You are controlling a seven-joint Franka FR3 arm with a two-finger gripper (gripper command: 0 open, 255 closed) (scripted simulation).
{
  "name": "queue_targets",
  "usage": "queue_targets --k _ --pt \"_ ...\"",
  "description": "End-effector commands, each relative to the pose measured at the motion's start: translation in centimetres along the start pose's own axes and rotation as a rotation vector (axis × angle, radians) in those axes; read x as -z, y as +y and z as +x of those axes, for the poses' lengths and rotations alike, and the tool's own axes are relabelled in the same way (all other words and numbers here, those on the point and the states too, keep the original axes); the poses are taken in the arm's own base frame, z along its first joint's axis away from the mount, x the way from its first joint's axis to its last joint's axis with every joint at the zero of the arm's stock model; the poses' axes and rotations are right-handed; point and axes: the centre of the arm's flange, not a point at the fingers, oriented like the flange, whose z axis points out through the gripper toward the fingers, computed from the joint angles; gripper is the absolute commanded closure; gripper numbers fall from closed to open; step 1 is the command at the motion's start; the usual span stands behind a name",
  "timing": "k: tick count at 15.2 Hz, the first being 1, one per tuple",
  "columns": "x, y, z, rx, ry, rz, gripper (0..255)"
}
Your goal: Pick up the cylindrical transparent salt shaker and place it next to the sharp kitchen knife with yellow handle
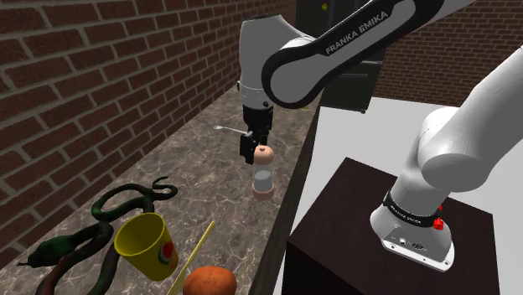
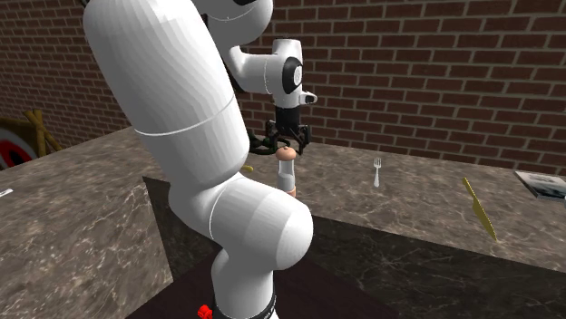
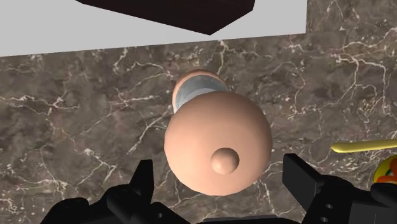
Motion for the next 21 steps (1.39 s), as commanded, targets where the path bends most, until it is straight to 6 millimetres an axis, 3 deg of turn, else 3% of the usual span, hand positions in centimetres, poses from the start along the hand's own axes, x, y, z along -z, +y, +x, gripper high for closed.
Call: queue_targets --k 1,6,7,16,21 --pt "-0.2 0.0 0.0 0.0 0.001 0.0 0" --pt "-0.2 0.0 0.0 0.0 0.0 0.0 0" --pt "-0.2 0.0 0.0 0.0 0.0 0.0 255" --pt "-0.2 0.0 0.0 0.0 0.001 0.0 255" --pt "2.4 0.0 0.2 0.0 0.001 0.0 255"
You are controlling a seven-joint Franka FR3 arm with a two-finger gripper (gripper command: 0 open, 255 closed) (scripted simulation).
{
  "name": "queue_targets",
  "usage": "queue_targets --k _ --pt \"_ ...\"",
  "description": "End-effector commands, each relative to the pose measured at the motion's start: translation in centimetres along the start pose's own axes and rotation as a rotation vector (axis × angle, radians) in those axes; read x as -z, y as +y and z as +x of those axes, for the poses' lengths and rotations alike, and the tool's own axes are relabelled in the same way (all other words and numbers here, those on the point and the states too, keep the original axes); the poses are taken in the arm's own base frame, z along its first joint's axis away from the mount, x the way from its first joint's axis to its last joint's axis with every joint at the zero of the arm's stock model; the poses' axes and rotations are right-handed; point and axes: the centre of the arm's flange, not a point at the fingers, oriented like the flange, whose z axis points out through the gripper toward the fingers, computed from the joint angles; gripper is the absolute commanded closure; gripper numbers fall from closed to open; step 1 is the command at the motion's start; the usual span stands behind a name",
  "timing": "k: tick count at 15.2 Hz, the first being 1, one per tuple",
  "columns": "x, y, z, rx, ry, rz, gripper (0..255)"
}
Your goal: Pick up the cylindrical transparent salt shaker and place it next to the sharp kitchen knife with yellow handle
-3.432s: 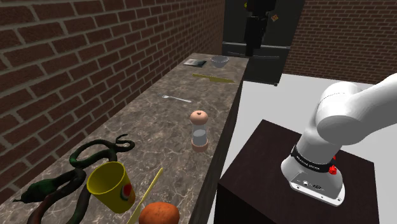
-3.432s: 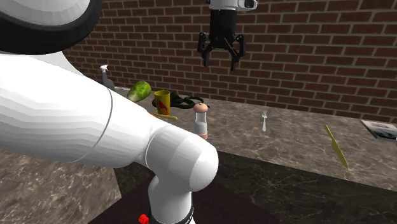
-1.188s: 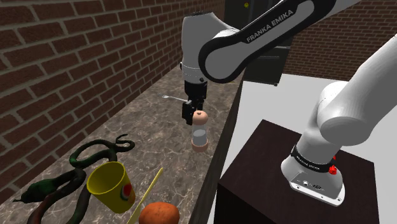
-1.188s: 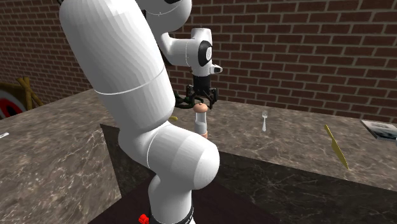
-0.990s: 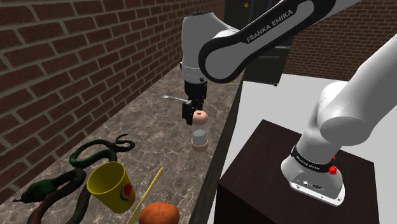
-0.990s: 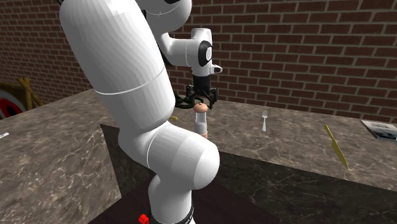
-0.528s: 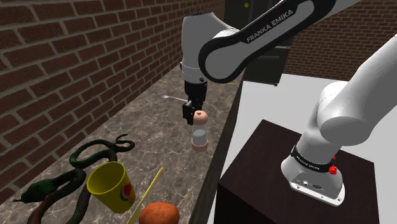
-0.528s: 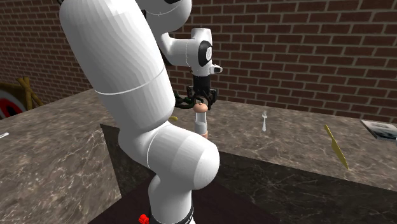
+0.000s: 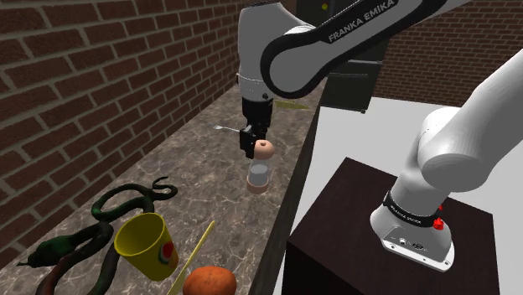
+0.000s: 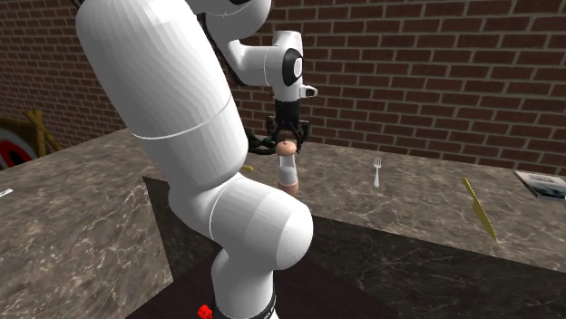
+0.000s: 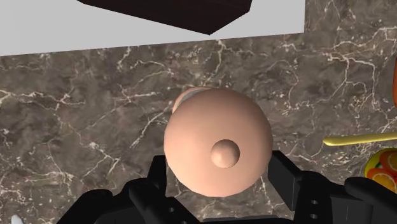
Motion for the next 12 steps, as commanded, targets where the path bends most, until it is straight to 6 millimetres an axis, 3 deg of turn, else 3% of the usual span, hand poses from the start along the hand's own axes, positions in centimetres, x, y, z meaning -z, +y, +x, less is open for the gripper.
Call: queue_targets --k 1,12 --pt "1.0 0.0 0.0 0.0 0.0 0.0 255" --pt "6.8 -0.1 0.4 0.0 0.0 0.0 255"
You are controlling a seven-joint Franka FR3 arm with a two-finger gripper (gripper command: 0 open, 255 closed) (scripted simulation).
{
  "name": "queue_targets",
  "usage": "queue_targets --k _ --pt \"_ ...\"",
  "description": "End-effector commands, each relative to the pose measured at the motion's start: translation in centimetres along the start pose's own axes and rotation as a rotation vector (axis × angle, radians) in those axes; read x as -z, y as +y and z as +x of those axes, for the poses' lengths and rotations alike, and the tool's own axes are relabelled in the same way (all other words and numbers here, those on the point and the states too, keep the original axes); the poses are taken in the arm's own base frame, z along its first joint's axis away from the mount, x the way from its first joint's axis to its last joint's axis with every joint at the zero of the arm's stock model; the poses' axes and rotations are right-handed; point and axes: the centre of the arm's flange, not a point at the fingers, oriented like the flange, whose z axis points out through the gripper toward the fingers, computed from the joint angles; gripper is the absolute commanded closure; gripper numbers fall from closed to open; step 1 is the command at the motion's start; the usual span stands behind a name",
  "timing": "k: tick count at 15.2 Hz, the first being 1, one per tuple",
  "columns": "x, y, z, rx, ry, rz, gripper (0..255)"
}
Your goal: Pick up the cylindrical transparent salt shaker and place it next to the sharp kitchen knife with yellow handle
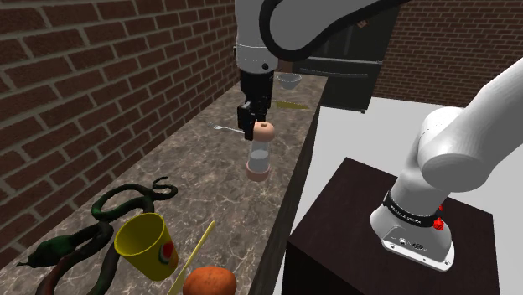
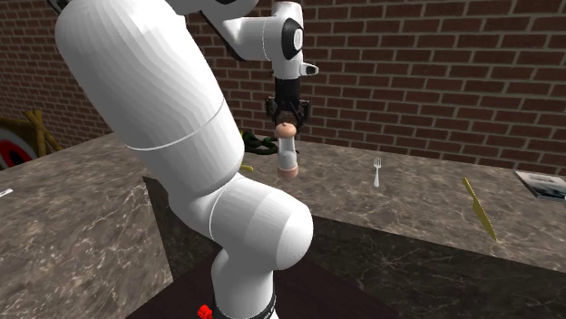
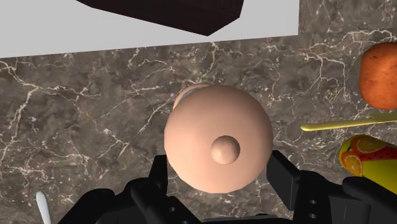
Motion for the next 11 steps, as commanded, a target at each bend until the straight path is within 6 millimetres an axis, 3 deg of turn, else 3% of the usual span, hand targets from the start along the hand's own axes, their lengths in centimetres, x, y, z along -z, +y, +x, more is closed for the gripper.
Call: queue_targets --k 1,11 --pt "1.1 0.1 0.1 0.0 0.0 0.0 255" --pt "6.4 0.0 0.4 0.0 0.0 0.0 255"
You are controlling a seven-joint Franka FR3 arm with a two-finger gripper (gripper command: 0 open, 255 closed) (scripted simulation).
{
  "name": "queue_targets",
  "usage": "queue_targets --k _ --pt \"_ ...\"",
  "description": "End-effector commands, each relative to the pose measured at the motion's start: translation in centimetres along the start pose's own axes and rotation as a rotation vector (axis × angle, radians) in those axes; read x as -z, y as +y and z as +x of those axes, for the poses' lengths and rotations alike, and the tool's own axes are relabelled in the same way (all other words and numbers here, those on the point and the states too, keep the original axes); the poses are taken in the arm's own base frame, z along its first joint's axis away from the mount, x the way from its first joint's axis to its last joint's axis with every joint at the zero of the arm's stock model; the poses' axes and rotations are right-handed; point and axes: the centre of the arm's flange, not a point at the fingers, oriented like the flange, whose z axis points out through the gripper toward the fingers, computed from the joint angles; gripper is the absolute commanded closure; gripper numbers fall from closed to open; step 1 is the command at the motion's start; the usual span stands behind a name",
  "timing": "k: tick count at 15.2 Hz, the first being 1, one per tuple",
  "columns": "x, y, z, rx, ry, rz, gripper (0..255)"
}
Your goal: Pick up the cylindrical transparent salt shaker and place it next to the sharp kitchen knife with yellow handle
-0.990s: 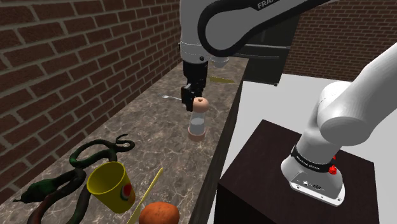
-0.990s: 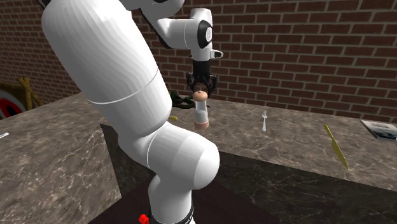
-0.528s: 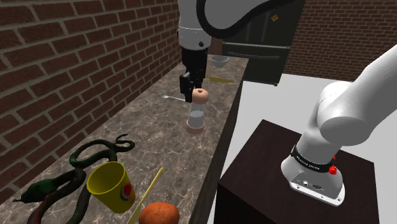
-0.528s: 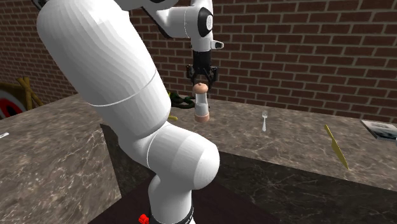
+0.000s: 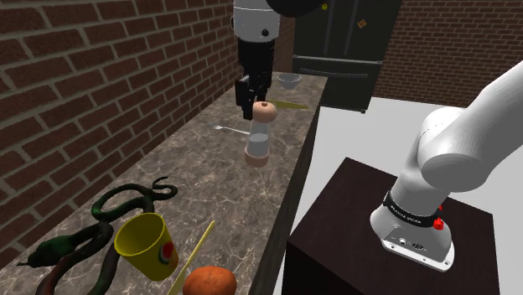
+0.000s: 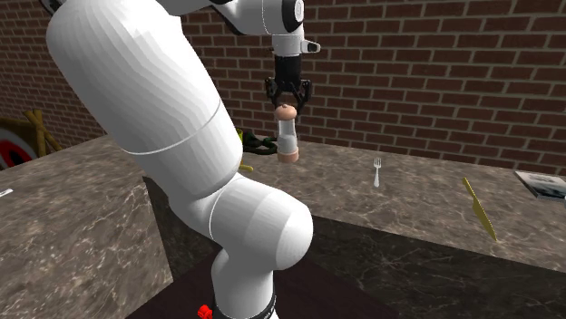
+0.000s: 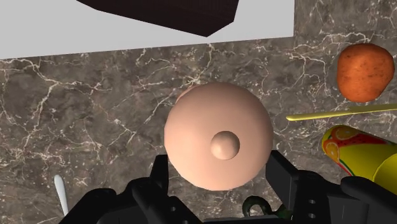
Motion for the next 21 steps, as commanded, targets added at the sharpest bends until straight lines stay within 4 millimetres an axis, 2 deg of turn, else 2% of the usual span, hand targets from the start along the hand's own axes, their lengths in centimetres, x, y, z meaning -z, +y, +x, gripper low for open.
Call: queue_targets --k 1,21 --pt "1.0 -0.1 0.1 0.0 0.0 0.0 255" --pt "11.6 -0.2 0.8 0.0 0.0 0.0 255"
